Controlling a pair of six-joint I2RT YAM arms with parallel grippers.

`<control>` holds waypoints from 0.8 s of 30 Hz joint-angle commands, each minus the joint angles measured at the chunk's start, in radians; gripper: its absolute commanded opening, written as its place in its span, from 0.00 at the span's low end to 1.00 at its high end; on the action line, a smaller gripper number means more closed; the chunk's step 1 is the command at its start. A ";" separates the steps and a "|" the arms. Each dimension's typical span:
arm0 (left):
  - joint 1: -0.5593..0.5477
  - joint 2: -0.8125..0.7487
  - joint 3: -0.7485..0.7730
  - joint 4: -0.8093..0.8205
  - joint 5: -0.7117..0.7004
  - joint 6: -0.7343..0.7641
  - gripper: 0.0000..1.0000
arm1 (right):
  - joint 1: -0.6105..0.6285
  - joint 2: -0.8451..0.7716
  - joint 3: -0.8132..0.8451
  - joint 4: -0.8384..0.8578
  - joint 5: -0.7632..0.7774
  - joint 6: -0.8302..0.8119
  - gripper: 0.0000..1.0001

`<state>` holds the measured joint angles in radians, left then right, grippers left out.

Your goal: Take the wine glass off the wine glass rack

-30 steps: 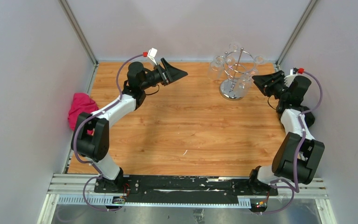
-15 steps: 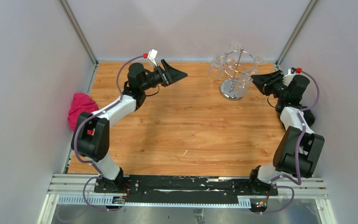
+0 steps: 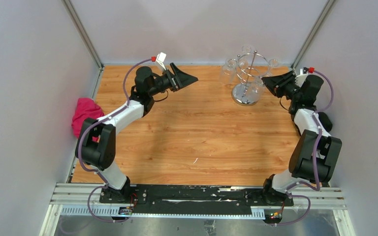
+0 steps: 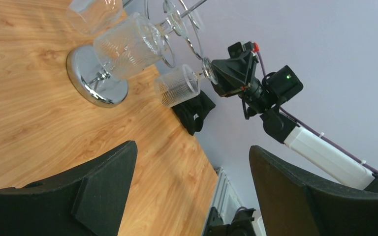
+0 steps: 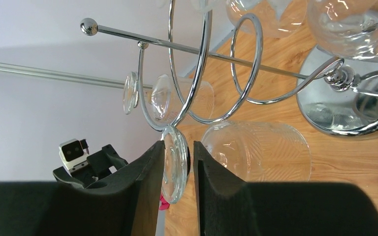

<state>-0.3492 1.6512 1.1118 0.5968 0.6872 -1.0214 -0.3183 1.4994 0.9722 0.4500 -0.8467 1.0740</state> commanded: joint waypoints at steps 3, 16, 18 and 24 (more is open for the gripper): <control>0.001 0.009 -0.015 0.020 -0.002 0.017 0.89 | 0.024 0.010 0.020 -0.012 -0.029 -0.017 0.30; 0.001 -0.001 -0.021 0.020 -0.003 0.015 0.89 | 0.026 -0.012 -0.004 -0.048 -0.028 -0.032 0.03; 0.001 -0.003 -0.022 0.021 -0.003 0.014 0.89 | 0.025 -0.018 -0.006 -0.056 -0.030 -0.037 0.04; 0.001 -0.006 -0.023 0.020 -0.004 0.009 0.89 | 0.025 -0.038 -0.032 -0.066 -0.041 -0.042 0.19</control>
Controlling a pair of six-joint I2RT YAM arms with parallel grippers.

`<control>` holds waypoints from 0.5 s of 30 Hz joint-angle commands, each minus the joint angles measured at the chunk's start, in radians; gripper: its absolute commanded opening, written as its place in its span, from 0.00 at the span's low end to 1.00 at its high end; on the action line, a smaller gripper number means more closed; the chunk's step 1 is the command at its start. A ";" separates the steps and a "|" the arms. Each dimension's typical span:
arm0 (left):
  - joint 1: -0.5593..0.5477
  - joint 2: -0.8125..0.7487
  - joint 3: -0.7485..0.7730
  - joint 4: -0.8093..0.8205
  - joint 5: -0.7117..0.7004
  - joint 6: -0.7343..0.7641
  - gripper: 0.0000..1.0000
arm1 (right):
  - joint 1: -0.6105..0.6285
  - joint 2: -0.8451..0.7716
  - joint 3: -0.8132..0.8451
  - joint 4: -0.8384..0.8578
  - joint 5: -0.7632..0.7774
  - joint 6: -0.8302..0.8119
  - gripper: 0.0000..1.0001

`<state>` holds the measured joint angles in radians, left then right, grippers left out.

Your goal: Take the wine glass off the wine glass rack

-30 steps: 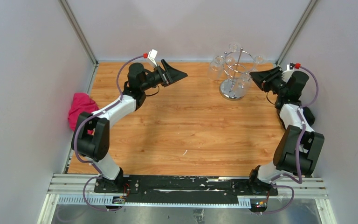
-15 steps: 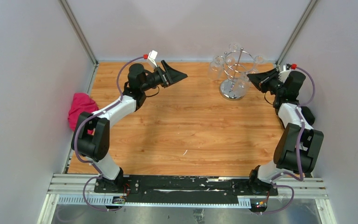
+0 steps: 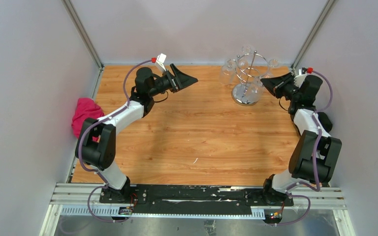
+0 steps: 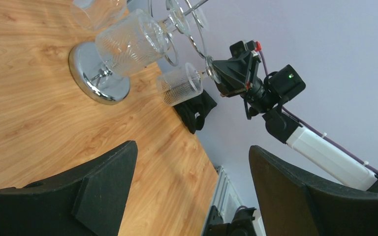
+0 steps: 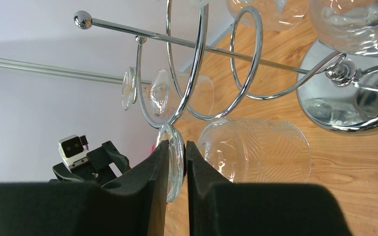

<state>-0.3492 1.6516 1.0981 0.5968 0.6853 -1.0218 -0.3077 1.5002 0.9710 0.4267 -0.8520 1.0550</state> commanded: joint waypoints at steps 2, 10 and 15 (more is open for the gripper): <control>0.001 -0.007 -0.010 0.020 -0.002 0.009 0.89 | 0.014 -0.049 -0.045 -0.045 -0.036 -0.027 0.21; 0.001 -0.015 -0.013 0.020 -0.001 0.007 0.89 | 0.007 -0.069 -0.052 -0.085 -0.036 -0.057 0.32; 0.001 -0.017 -0.015 0.021 -0.001 0.006 0.89 | -0.002 -0.072 -0.045 -0.109 -0.038 -0.065 0.30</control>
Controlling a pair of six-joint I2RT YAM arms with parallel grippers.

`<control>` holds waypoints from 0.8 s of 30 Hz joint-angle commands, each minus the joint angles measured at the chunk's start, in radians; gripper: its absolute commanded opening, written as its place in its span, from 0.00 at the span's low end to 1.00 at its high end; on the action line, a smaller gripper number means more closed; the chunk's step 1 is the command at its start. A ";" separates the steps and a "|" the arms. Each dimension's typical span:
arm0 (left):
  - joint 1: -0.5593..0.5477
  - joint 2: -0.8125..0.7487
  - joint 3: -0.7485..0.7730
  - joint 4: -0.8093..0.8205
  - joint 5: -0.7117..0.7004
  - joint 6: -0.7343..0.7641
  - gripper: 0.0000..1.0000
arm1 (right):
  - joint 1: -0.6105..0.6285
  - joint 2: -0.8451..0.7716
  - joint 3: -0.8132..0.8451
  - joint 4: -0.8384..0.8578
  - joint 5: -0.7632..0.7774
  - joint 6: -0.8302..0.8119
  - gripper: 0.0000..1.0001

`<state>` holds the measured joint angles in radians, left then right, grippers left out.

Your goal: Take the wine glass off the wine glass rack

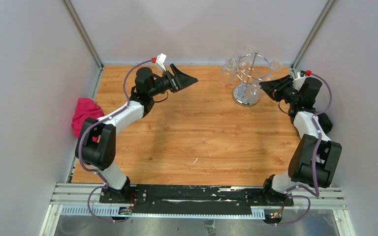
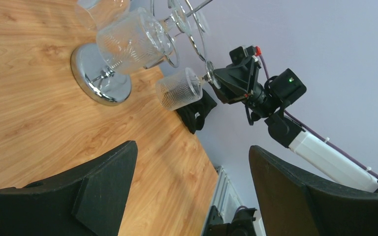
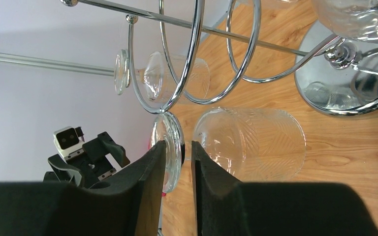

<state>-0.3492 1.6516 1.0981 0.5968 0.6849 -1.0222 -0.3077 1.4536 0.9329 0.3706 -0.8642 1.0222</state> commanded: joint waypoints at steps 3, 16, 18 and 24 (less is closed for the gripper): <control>0.001 -0.017 -0.011 0.020 -0.001 0.006 0.89 | -0.004 -0.039 -0.004 -0.067 -0.021 -0.039 0.27; 0.001 -0.027 -0.008 0.020 0.002 -0.007 0.89 | -0.006 -0.102 0.048 -0.219 -0.021 -0.105 0.31; 0.000 -0.027 -0.009 0.020 0.001 -0.009 0.89 | -0.006 -0.105 0.043 -0.225 -0.019 -0.105 0.30; 0.001 -0.031 -0.015 0.020 0.002 -0.013 0.89 | -0.006 -0.114 0.025 -0.226 -0.027 -0.088 0.24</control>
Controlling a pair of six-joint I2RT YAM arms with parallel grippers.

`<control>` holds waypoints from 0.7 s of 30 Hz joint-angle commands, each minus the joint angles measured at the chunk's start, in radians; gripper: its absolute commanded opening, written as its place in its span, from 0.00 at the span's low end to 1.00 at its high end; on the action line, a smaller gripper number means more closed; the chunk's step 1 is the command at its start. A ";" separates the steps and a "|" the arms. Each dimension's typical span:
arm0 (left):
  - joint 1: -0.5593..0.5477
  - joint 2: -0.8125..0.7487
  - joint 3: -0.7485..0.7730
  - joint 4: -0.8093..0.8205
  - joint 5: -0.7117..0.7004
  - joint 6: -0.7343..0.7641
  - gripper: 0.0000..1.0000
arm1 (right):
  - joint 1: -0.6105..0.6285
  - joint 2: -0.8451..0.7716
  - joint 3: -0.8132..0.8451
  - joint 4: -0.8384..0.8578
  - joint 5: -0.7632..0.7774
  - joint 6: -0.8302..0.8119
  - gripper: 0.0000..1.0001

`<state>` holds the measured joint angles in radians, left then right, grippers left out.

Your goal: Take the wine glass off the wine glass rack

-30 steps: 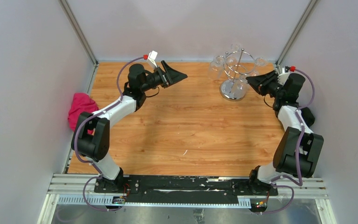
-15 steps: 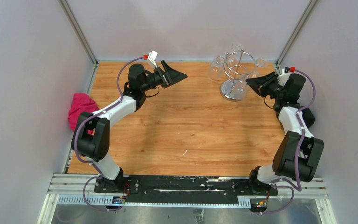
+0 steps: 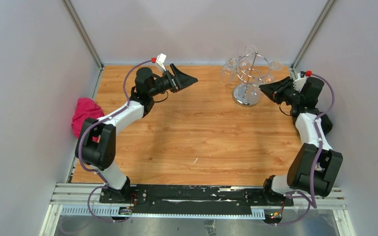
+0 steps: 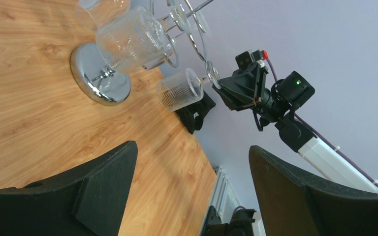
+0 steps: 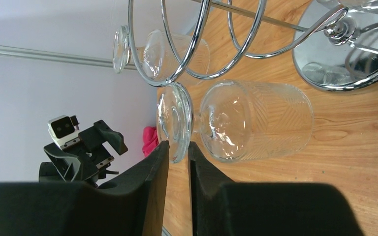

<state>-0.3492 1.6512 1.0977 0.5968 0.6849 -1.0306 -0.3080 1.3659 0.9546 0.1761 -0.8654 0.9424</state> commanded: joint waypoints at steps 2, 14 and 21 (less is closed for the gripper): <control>0.001 -0.034 -0.017 0.020 0.003 -0.005 0.89 | -0.006 -0.032 0.000 -0.032 -0.025 -0.008 0.21; 0.001 -0.045 -0.011 0.020 0.011 -0.017 0.89 | -0.005 -0.048 0.018 -0.039 -0.040 0.064 0.11; 0.001 -0.045 -0.003 0.021 0.016 -0.026 0.89 | -0.005 -0.068 0.009 -0.050 -0.022 0.123 0.03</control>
<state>-0.3492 1.6390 1.0843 0.5968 0.6865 -1.0492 -0.3092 1.3342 0.9546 0.1482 -0.8711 1.0080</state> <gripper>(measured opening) 0.888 0.118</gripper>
